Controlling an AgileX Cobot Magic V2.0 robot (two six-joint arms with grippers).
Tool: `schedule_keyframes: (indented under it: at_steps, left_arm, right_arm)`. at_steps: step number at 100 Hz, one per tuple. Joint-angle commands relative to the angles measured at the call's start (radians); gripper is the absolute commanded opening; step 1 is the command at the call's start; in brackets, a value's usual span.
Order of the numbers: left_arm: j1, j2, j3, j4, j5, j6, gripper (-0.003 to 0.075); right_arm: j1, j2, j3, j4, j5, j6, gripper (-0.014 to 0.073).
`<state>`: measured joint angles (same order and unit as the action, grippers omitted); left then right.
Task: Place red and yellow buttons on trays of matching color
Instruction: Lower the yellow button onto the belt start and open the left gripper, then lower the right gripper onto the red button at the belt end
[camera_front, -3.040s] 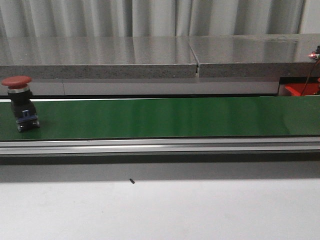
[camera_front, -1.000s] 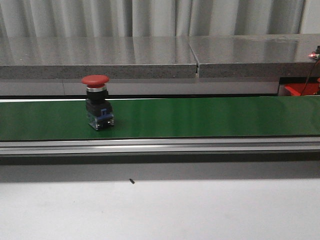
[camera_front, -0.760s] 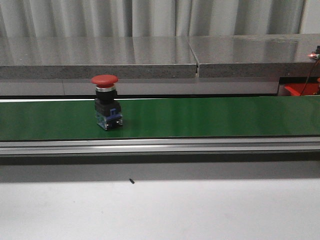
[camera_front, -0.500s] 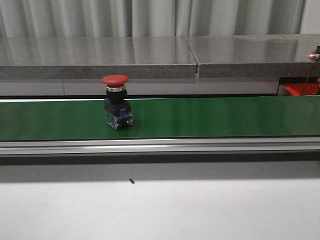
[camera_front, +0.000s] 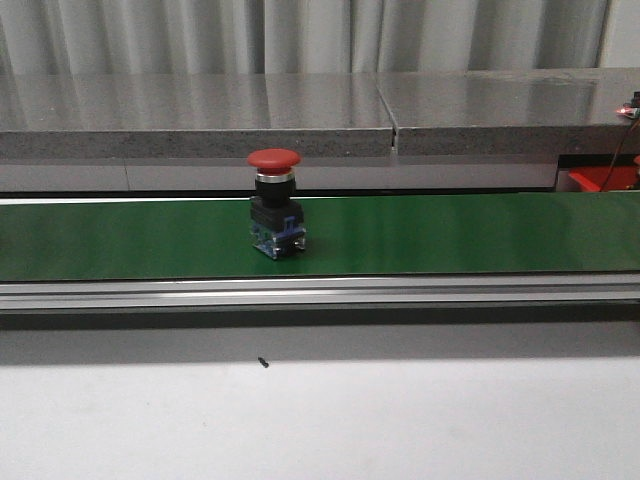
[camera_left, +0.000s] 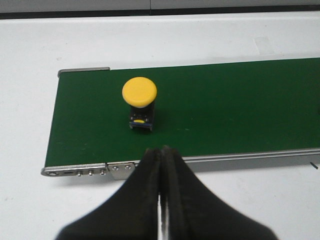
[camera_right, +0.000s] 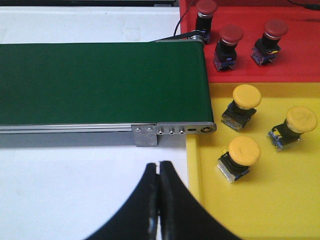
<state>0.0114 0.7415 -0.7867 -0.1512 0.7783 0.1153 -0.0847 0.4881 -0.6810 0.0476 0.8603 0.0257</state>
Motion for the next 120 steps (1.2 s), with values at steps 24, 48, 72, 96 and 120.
schedule_keyframes:
  at_steps: [24,48,72,96,120]
  left_arm:
    - [-0.008,-0.194,0.102,-0.016,-0.119,-0.015,-0.0020]
    - [-0.008,-0.211,0.102,-0.016,-0.111,-0.015,-0.0020]
    - [-0.008,-0.211,0.102,-0.016,-0.111,-0.015,-0.0020]
    - [-0.008,-0.211,0.102,-0.016,-0.111,-0.015,-0.0020]
    - [-0.008,-0.211,0.102,-0.016,-0.111,-0.015,-0.0020]
  right_arm:
    - [-0.002,0.003,-0.022,-0.006,-0.059,-0.003,-0.0067]
    - [-0.002,0.003,-0.022,-0.006,-0.059,-0.003,-0.0067]
    - [-0.002,0.003,-0.022,-0.006,-0.059,-0.003,-0.0067]
    - [-0.002,0.003,-0.022,-0.006,-0.059,-0.003,-0.0067]
    - [-0.002,0.003,-0.022,-0.006,-0.059,-0.003,-0.0067]
